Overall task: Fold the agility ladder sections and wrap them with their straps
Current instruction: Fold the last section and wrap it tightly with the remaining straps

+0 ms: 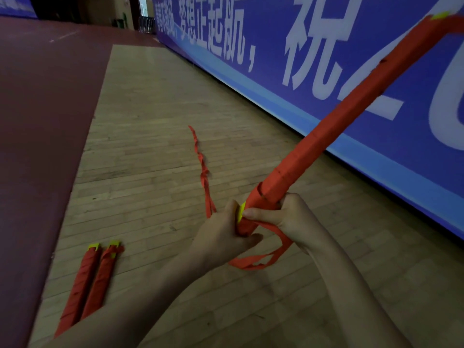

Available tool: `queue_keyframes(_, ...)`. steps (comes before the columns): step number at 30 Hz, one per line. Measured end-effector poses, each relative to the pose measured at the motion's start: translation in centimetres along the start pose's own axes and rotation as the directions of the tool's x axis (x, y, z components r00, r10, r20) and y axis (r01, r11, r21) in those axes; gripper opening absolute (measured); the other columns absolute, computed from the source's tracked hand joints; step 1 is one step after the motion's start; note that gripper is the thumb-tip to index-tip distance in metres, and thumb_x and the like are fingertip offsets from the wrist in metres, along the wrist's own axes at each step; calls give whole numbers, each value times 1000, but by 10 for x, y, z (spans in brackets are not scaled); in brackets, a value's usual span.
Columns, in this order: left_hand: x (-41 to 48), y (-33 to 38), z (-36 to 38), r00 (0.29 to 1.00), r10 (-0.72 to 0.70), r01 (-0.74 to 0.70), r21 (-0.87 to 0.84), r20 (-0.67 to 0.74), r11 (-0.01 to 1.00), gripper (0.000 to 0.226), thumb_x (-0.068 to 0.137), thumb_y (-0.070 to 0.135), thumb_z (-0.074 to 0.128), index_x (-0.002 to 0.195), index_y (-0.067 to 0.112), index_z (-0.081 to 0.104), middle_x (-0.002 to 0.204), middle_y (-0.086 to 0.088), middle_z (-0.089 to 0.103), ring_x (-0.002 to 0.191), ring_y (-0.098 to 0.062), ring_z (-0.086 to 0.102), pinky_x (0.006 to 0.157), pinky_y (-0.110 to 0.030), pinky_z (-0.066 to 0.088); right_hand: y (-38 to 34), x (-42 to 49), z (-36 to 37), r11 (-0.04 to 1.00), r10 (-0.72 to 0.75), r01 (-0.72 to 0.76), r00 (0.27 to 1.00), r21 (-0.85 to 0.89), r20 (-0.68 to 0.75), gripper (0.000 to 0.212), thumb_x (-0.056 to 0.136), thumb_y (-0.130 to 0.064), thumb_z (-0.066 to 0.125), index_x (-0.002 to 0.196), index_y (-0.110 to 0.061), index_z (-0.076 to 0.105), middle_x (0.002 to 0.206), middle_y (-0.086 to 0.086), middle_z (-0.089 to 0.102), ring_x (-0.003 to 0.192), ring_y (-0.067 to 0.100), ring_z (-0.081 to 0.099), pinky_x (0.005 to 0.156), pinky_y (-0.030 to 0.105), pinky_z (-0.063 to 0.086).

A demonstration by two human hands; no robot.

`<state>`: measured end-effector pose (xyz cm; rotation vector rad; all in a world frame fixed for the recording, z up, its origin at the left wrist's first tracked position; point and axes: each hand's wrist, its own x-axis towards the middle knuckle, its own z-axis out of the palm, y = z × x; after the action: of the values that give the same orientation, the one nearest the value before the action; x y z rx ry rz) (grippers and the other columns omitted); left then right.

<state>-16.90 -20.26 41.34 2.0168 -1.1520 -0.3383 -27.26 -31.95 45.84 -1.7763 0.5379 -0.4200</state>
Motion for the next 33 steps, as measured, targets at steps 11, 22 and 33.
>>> queue_keyframes(11, 3, -5, 13, 977, -181, 149, -250, -110, 957, 37, 67, 32, 53, 99, 16, 46, 79, -7, 60, 72, -28, 59, 68, -50, 49, -8, 5, 4, 962, 124, -111, 992, 250, -37, 33, 74, -14, 79, 103, -1, 69, 93, 12, 75, 90, 25, 72, 78, 28, 57)
queue_keyframes(22, 14, -3, 7, 934, -344, 321, -641, 93, 697, 24, 61, 16, 58, 81, 7, 47, 65, -8, 45, 50, -18, 44, 43, -25, 39, -1, 11, 5, 963, 196, -175, 977, 202, -86, 82, 50, -33, 88, 121, -6, 58, 102, 11, 72, 89, 22, 72, 86, 37, 56)
queue_keyframes(33, -5, 21, -21, 918, 198, 260, -897, 344, 357, 15, 52, 13, 53, 64, 7, 45, 52, 3, 44, 39, -8, 32, 38, -12, 28, -28, -6, 2, 922, -17, -37, 991, 385, 136, 20, 82, 8, 61, 101, 2, 61, 54, -7, 64, 36, -1, 52, 39, 7, 37)
